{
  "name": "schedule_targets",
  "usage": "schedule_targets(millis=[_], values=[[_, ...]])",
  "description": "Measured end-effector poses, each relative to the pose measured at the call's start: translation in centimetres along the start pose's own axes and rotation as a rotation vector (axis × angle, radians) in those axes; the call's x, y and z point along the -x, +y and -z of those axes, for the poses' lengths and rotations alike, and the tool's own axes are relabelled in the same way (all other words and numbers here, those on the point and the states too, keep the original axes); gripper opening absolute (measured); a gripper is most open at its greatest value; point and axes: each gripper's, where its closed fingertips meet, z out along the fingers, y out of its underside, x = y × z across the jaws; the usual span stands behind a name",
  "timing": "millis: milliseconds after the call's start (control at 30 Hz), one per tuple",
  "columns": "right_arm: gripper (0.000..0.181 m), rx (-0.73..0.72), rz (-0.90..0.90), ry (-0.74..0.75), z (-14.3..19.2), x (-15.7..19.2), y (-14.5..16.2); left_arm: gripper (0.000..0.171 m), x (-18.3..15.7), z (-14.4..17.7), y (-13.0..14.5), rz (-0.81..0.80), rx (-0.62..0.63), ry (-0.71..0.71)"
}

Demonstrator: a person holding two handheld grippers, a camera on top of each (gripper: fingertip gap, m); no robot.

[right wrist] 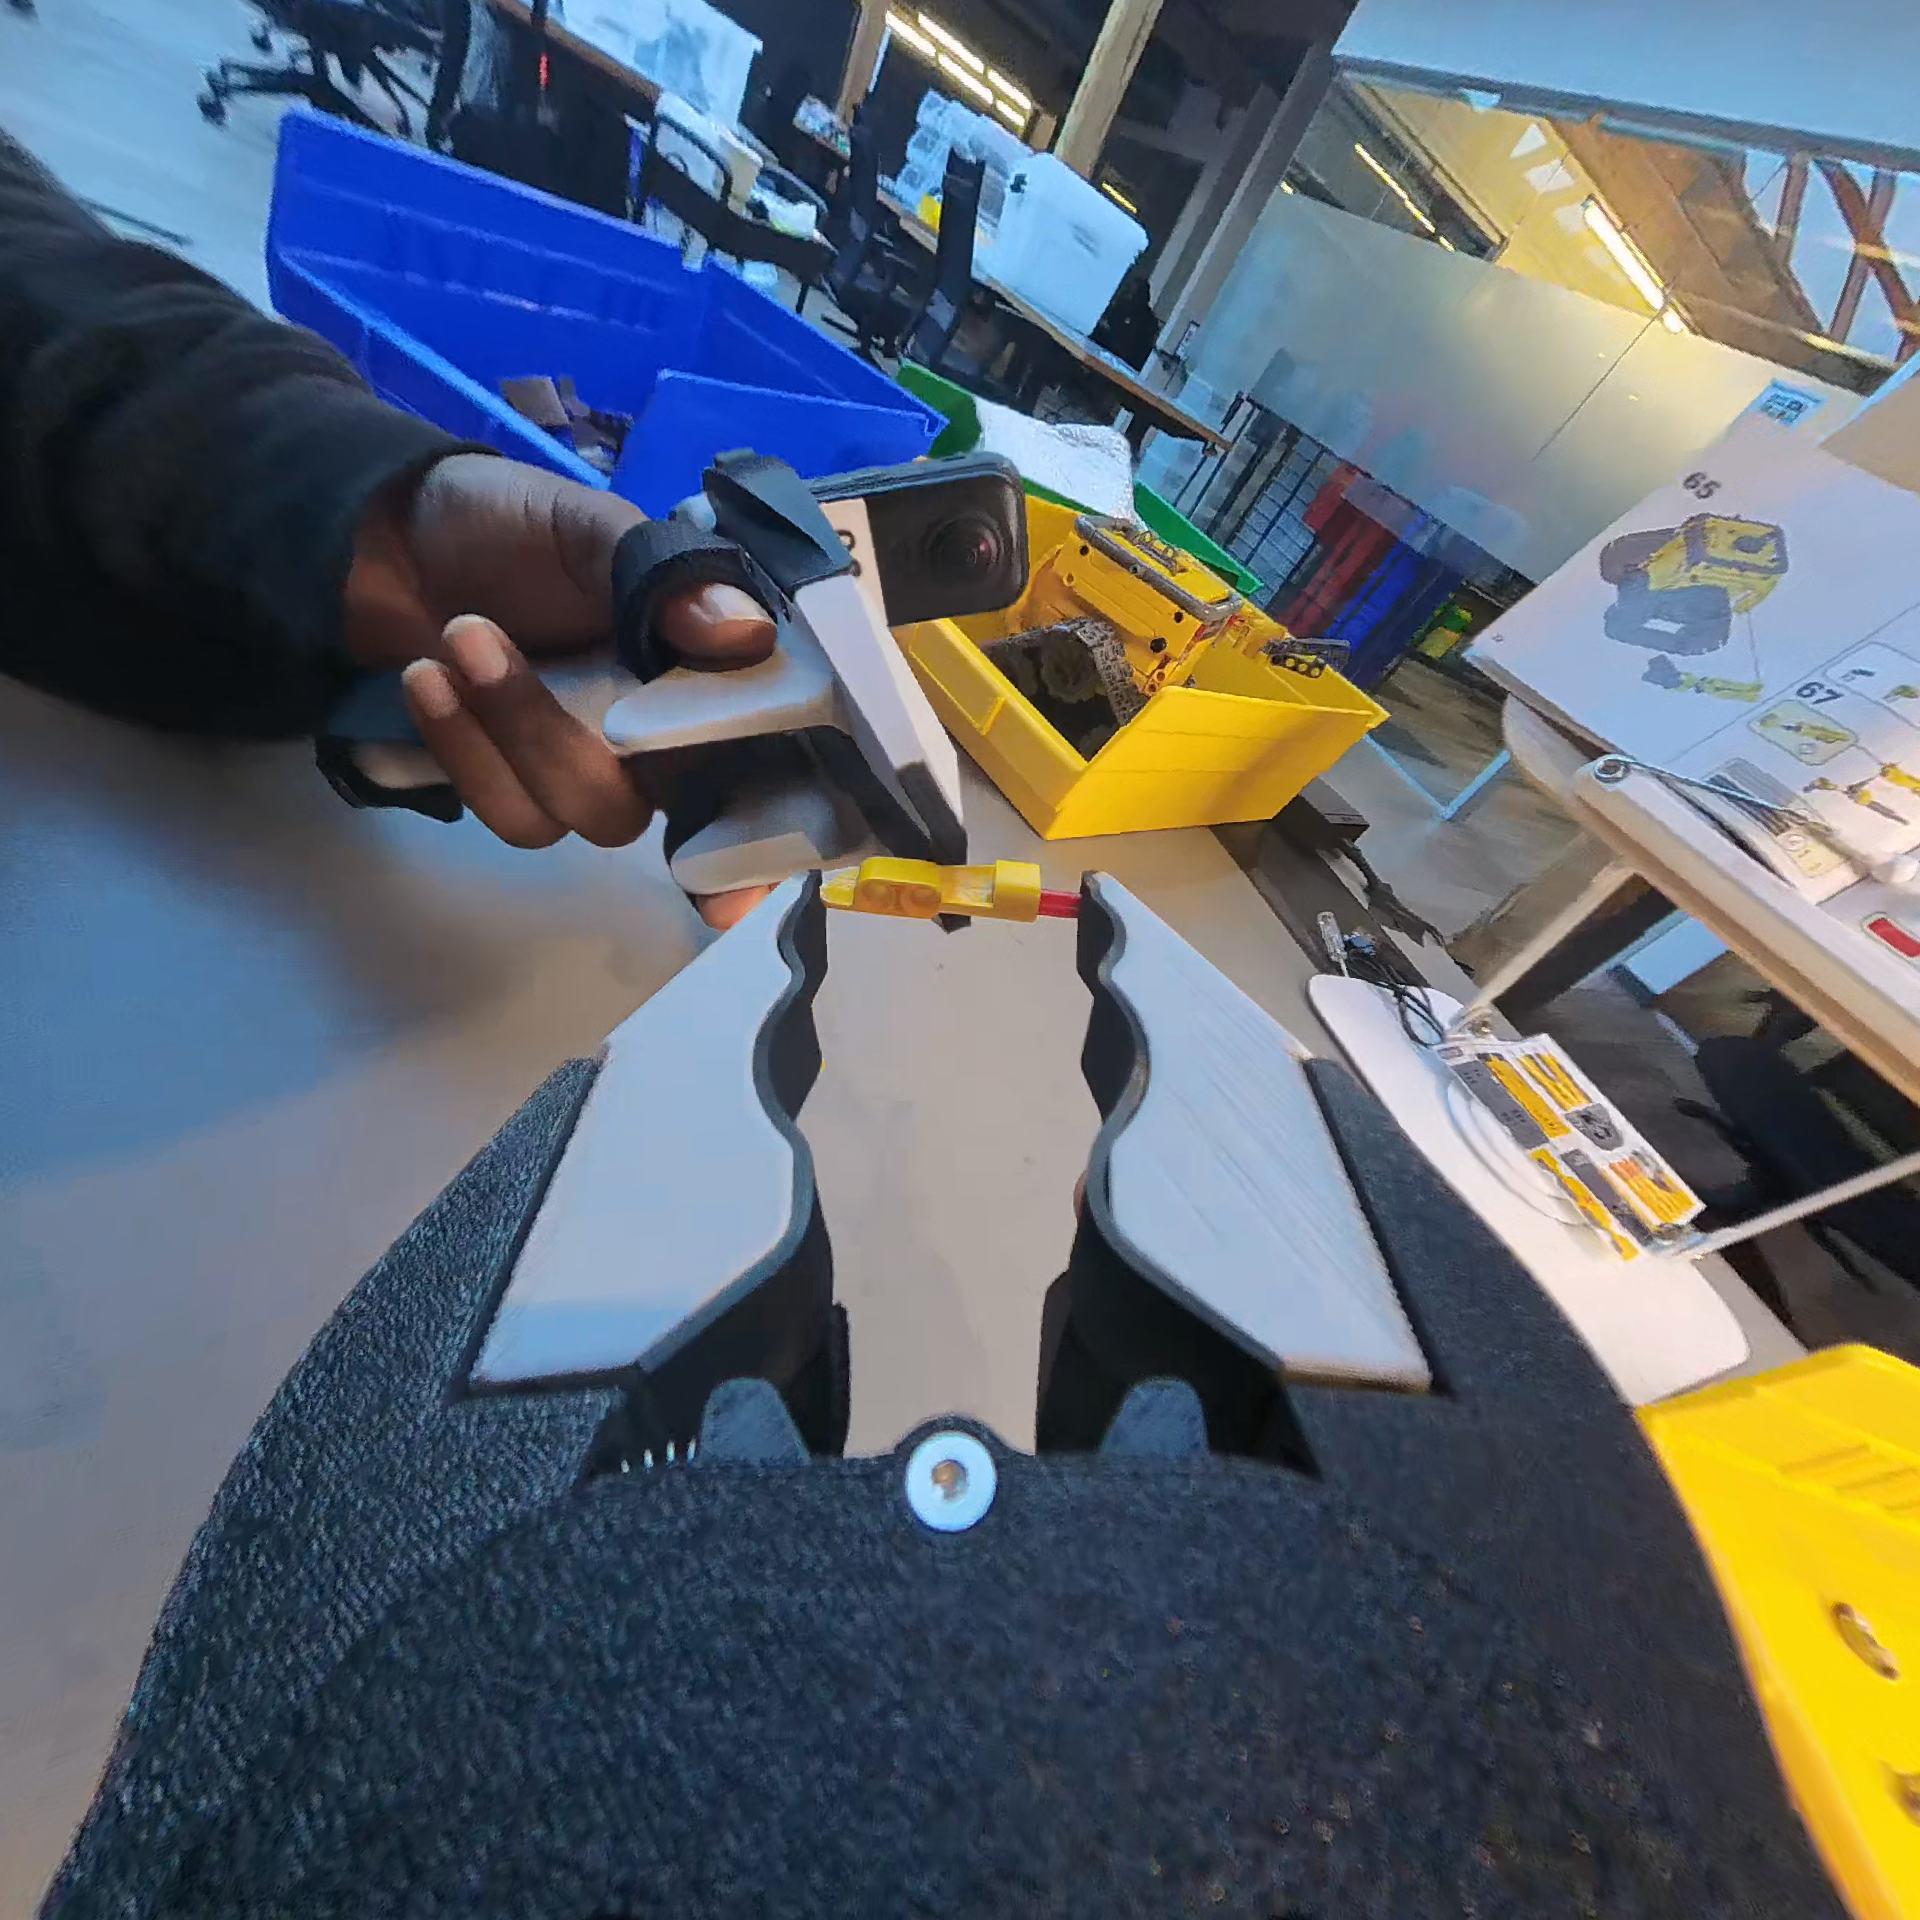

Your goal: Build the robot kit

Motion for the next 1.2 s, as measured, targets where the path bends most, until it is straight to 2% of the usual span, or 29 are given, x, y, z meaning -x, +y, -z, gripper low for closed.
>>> schedule_targets(millis=[233, 333, 467, 633, 767, 933, 1067, 1200], values=[[0.048, -0.117, -0.297, -0.061, 0.8, -0.6, -1.4, 0.015, -1.3, -0.5, 0.5, 0.014, 0.021, 0.054], [0.047, -0.129, -0.338, -0.070, 0.8, -0.8, -1.4, 0.015, -1.6, -0.6, 0.6, 0.005, 0.024, 0.057], [0.048, -0.091, -0.268, -0.063, 0.4, -0.2, -1.0, 0.015, -1.3, -0.7, 0.7, -0.009, 0.031, 0.034], [0.049, 0.010, -0.002, 0.042, -0.3, 0.0, 0.2, 0.007, 0.1, -0.5, 1.0, -0.070, 0.063, -0.044], [0.049, 0.070, 0.112, 0.028, -0.4, 0.6, 1.4, 0.006, 1.6, -0.1, 1.9, -0.257, 0.189, -0.162], [0.053, 0.098, -0.020, -0.168, 0.4, 2.5, 2.4, 0.006, 3.2, 0.9, 3.3, -0.522, 0.387, -0.281], [0.035, 0.171, -0.049, -0.306, 1.4, 4.0, 4.1, 0.007, 4.6, 1.5, 4.8, -0.743, 0.536, -0.365], [0.007, 0.199, -0.062, -0.340, 1.8, 4.2, 5.0, 0.007, 5.3, 1.4, 6.2, -0.865, 0.621, -0.384]])
